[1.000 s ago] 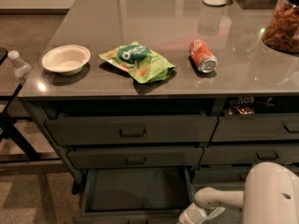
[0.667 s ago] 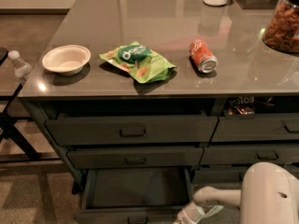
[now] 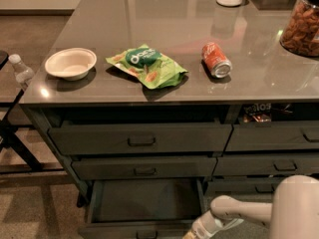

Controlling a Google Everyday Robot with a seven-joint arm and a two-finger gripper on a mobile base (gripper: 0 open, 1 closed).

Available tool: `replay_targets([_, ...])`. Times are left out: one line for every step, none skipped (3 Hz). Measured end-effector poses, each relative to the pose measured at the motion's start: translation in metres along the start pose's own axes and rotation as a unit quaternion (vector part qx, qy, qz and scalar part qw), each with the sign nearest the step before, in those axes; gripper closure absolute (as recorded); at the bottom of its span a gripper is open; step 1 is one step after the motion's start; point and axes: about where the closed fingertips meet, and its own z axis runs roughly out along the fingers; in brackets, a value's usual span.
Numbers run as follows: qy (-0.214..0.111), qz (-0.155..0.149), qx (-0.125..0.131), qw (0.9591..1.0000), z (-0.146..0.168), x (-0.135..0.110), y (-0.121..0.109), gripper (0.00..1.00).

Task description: Close bottom drawer

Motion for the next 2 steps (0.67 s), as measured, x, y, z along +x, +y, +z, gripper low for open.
replay_targets([-0.030,-0.012,0.023,0.9992,-0.0249,-0.0175,-0.0008,1.00])
replay_targets([-0.031,-0.013,0.024,0.9991,-0.0262,-0.0182,-0.0013,1.00])
